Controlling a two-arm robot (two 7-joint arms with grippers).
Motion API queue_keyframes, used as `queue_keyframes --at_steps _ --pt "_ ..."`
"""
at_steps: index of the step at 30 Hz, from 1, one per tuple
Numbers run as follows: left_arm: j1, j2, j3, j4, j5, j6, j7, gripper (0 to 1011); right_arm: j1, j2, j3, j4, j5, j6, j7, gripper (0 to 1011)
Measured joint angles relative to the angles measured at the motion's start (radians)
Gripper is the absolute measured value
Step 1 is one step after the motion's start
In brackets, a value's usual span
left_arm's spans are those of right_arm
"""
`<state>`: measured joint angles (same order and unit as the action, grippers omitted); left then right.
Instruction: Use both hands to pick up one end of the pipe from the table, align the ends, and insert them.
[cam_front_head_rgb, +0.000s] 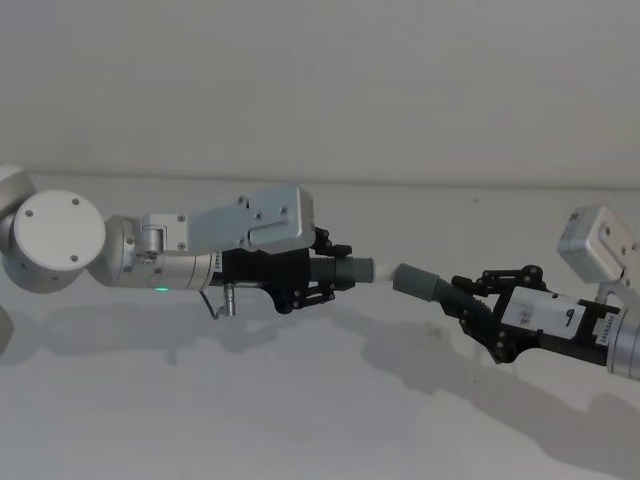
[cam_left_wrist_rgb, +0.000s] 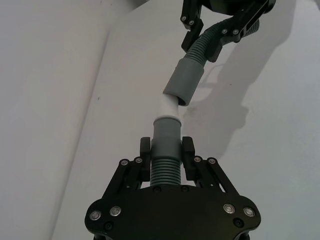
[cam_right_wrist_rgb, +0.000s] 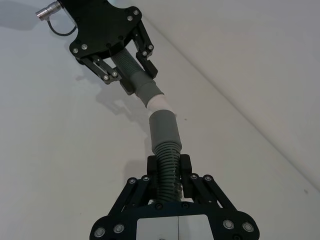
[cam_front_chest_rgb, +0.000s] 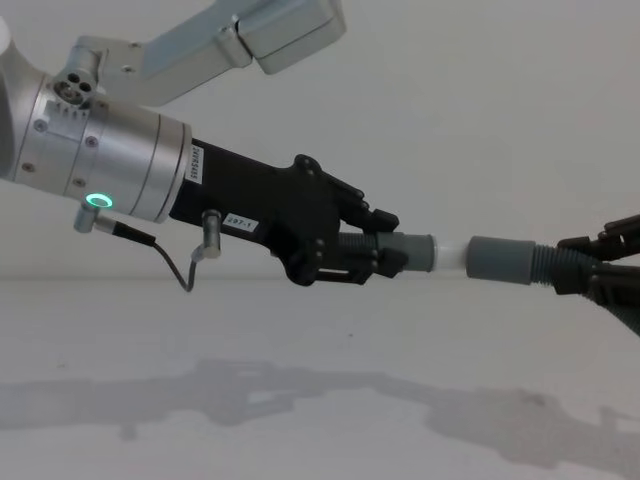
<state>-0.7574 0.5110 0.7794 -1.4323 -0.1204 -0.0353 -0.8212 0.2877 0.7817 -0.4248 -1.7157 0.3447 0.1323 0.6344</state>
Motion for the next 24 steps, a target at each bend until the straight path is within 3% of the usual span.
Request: queue_keyframes --at_steps 24 --pt "0.006 0.003 -0.001 -0.009 -0.004 0.001 0.001 360 0.026 -0.007 -0.014 0.024 0.003 0.005 0.009 264"
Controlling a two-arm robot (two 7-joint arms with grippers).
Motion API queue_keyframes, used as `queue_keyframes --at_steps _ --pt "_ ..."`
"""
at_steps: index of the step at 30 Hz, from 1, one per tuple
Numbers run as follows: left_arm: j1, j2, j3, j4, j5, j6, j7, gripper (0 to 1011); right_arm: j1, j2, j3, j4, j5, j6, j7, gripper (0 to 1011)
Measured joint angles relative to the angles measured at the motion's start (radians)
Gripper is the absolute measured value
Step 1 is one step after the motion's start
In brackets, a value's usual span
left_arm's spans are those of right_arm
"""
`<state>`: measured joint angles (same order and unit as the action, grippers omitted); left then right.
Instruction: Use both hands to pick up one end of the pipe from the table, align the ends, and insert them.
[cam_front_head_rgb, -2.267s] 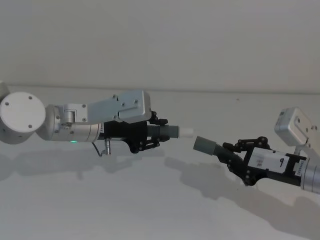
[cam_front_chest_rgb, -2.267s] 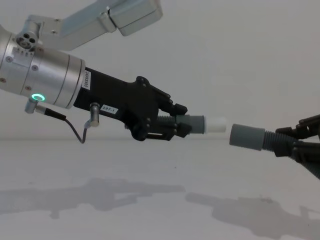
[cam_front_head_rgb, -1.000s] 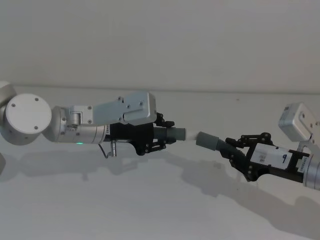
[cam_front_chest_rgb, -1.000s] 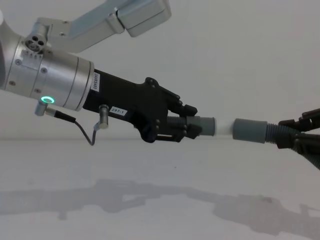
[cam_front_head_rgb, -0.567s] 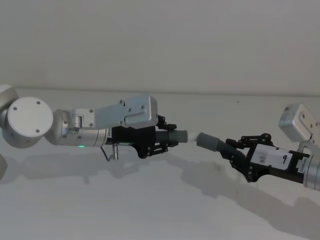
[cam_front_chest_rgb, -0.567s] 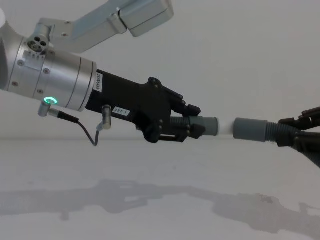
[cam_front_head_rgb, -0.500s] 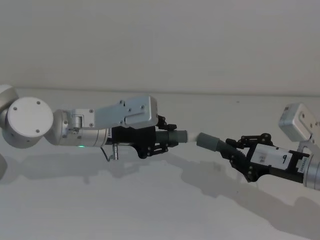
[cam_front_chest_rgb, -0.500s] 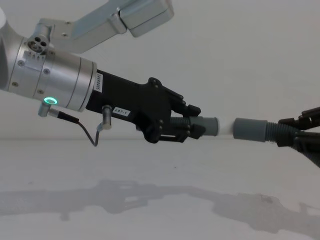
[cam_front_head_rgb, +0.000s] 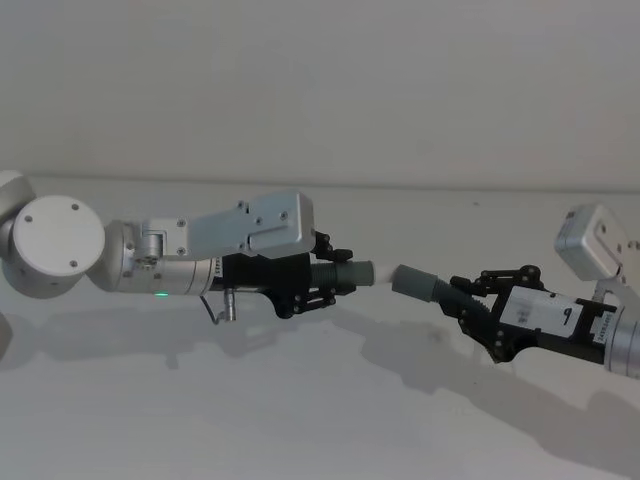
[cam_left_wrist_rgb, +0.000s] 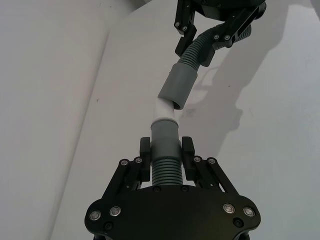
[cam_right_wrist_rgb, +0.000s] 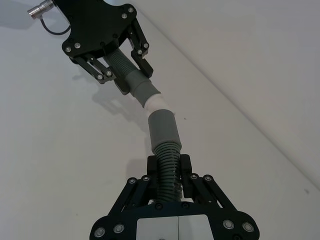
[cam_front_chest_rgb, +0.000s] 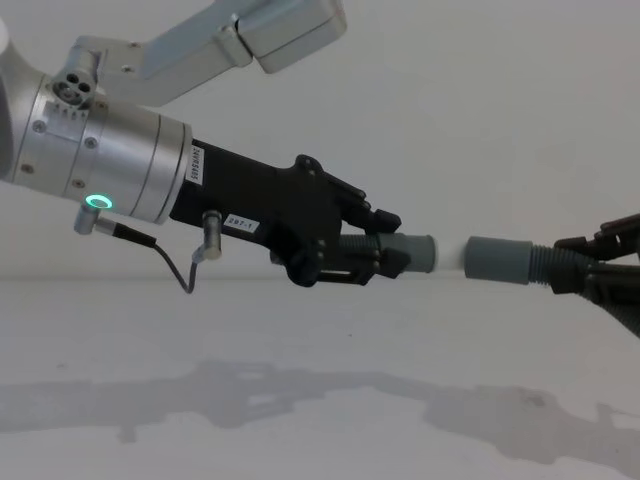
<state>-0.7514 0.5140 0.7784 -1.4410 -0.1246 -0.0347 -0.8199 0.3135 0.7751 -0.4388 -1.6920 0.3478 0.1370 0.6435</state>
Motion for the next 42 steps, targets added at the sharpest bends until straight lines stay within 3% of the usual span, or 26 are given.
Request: queue_keyframes --at_steps 42 --pt "0.022 0.021 -0.013 -0.049 0.041 0.062 0.026 360 0.038 -0.013 -0.040 0.028 -0.001 0.001 0.021 264"
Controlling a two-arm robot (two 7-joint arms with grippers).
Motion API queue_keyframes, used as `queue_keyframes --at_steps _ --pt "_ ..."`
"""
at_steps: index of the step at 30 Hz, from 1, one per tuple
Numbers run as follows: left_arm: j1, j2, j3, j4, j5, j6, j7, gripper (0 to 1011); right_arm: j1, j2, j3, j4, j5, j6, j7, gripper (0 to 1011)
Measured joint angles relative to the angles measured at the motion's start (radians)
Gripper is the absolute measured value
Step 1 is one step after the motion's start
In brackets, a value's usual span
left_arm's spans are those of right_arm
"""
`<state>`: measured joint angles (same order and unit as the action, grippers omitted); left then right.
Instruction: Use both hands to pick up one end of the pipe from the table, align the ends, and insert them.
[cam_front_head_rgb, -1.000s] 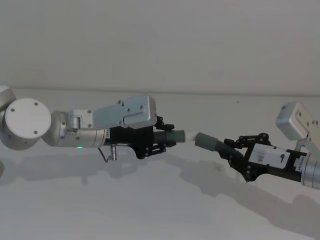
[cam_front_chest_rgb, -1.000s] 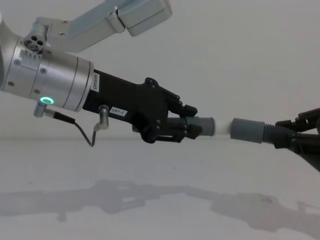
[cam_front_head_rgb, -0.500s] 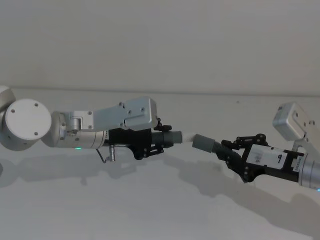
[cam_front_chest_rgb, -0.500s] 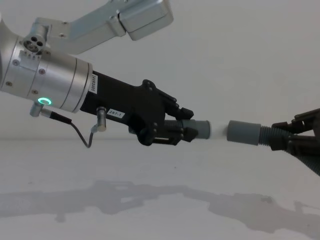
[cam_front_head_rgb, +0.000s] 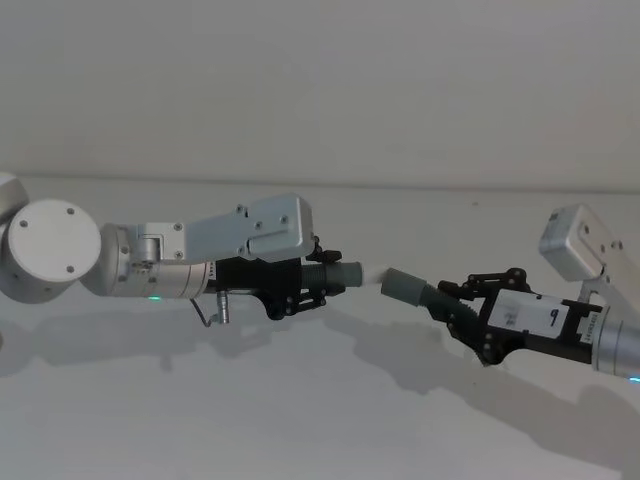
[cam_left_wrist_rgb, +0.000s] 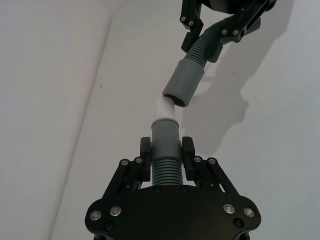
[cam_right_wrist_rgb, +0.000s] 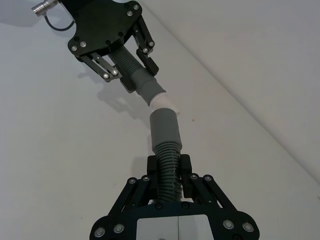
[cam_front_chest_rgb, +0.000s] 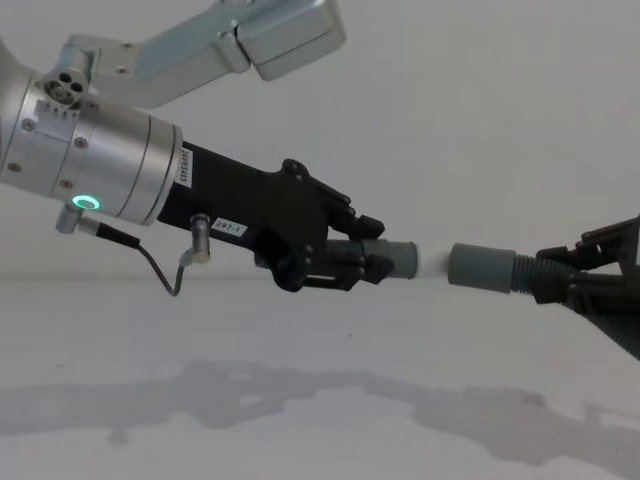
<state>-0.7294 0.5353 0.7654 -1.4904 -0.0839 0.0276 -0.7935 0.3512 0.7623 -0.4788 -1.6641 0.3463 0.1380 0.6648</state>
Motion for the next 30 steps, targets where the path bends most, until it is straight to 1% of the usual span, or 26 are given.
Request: queue_keyframes --at_steps 18,30 --pt "0.015 0.008 -0.024 -0.012 -0.001 0.008 0.020 360 0.006 -0.002 -0.006 0.007 -0.008 0.005 0.002 264" --pt "0.017 0.016 -0.029 -0.017 -0.002 0.008 0.016 360 0.007 -0.003 -0.006 0.012 -0.012 0.001 0.002 264"
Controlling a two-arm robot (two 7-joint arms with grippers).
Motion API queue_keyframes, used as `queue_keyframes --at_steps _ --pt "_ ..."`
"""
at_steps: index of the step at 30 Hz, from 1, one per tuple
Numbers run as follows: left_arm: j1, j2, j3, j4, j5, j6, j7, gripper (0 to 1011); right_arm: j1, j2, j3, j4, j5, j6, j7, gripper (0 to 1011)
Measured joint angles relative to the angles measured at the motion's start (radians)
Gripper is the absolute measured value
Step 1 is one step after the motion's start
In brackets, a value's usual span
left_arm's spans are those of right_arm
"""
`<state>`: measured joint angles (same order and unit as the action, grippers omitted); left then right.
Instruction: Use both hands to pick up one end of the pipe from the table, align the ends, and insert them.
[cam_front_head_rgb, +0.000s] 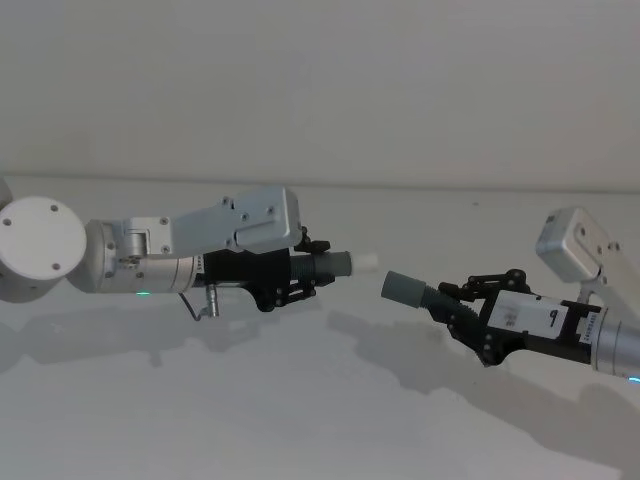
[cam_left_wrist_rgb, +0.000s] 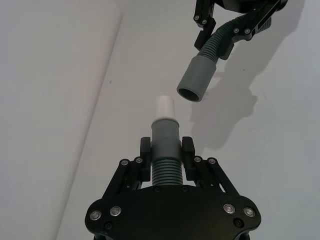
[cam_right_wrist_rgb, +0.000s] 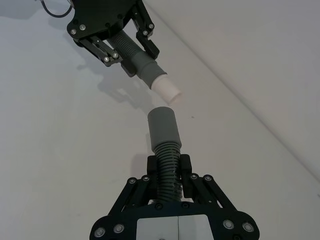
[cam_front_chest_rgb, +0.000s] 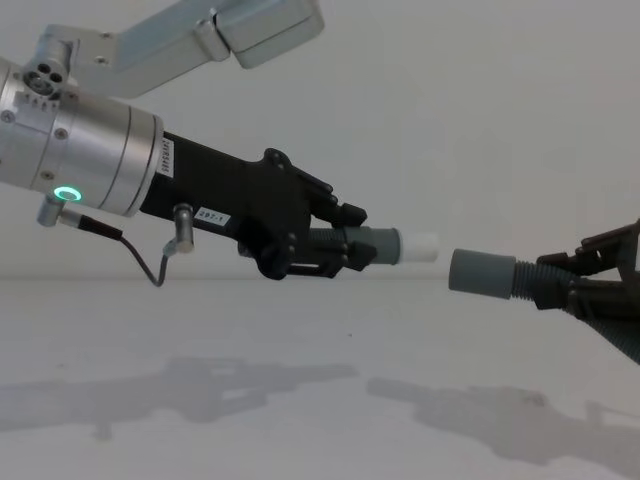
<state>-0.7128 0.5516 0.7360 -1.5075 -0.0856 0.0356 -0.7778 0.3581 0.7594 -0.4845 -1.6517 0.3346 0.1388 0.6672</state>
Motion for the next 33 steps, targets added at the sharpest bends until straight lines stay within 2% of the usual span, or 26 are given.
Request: queue_keyframes --at_steps 33 --pt "-0.015 0.009 0.019 -0.007 -0.021 -0.014 -0.028 360 -0.003 -0.007 0.010 0.006 -0.013 -0.016 -0.006 264"
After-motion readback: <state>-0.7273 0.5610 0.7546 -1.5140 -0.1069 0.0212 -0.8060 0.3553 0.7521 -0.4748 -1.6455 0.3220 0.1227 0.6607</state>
